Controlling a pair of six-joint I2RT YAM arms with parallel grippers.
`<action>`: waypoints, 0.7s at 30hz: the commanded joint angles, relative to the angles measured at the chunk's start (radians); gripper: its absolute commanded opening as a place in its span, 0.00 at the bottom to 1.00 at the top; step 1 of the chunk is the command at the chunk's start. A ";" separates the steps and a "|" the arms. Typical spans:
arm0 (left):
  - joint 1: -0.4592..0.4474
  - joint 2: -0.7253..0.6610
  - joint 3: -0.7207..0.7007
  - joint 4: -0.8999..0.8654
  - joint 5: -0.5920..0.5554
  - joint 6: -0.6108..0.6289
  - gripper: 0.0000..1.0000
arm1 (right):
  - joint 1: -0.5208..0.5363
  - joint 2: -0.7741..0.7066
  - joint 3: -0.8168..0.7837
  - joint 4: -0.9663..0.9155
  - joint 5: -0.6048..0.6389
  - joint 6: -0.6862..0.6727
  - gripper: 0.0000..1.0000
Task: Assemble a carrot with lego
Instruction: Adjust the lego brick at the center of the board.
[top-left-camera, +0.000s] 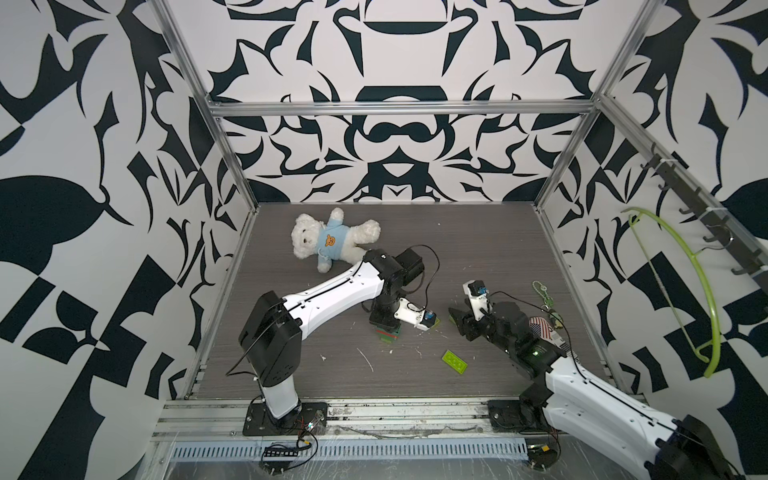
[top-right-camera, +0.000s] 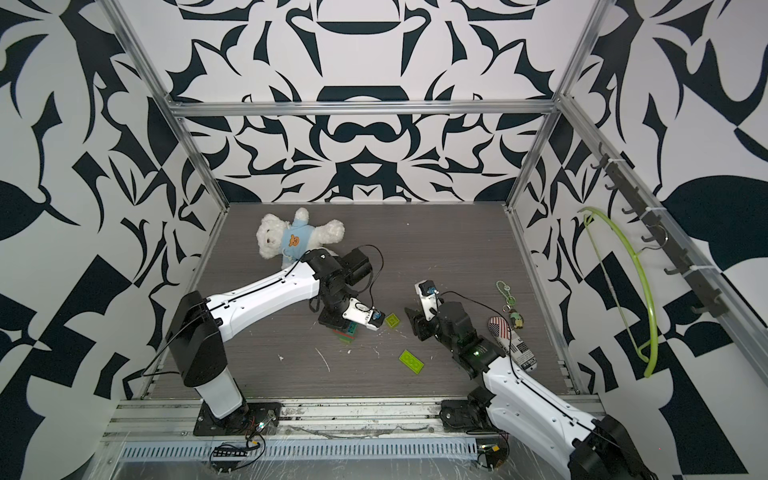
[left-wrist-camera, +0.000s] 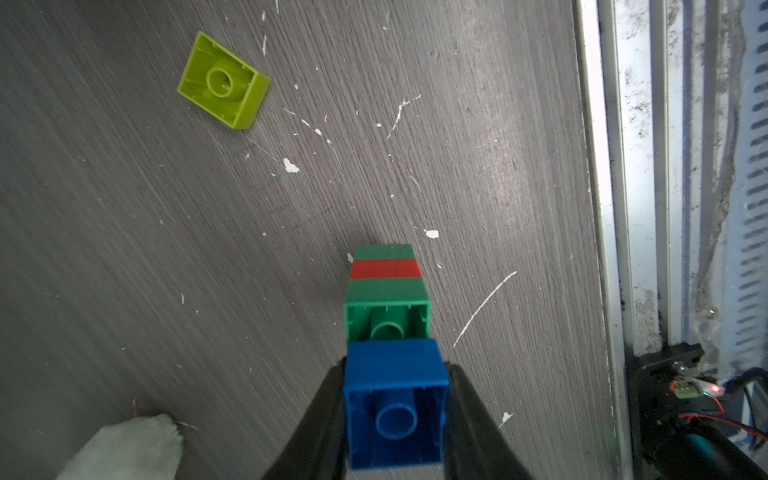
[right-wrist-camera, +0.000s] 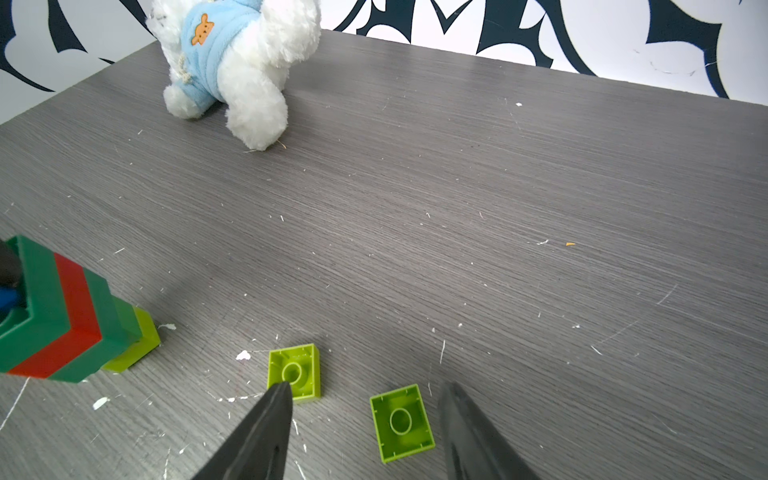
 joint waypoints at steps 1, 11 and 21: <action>-0.008 0.085 -0.060 -0.098 -0.043 0.013 0.00 | -0.004 -0.001 0.014 0.040 -0.010 0.016 0.61; -0.009 0.077 0.006 -0.073 -0.017 -0.010 0.00 | -0.004 0.014 0.020 0.035 -0.013 0.015 0.61; 0.004 0.041 0.013 -0.056 0.025 -0.027 0.00 | -0.003 0.028 0.025 0.038 -0.018 0.016 0.61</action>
